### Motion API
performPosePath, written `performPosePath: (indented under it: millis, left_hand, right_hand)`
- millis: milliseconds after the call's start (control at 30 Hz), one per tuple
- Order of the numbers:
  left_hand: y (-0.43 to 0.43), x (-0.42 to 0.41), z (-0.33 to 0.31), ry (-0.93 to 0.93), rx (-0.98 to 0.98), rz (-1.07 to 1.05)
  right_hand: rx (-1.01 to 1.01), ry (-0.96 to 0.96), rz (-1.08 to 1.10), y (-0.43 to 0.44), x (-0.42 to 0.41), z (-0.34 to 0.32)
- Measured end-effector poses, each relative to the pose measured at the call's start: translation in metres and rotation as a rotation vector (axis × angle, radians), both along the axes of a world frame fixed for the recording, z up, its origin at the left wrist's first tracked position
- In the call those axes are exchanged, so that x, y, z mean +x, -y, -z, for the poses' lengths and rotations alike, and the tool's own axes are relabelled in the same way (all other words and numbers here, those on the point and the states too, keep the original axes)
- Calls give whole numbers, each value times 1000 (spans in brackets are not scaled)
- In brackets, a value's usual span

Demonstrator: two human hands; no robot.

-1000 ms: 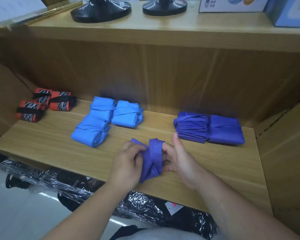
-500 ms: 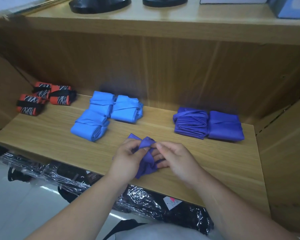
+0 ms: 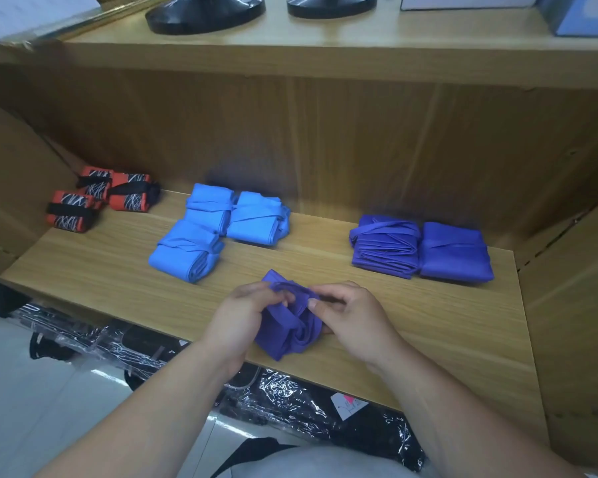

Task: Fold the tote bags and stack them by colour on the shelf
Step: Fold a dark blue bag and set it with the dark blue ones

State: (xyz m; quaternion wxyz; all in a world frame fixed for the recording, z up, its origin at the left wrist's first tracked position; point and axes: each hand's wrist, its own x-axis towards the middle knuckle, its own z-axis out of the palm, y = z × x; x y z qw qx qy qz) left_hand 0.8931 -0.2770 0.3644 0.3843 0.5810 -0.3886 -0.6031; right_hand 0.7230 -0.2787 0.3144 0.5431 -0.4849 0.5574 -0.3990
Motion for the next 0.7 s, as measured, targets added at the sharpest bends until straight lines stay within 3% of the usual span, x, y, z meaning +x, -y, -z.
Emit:
performPosePath:
  millis: [333, 467, 700]
  left_hand:
    - [0, 7, -1, -16, -17, 33]
    - [0, 8, -5, -17, -28, 2]
    - [-5, 8, -3, -94, -18, 28]
  right_hand:
    - [59, -45, -55, 0, -1, -4]
    - [208, 198, -115, 1, -7, -16]
    - [282, 480, -1, -4, -3, -19]
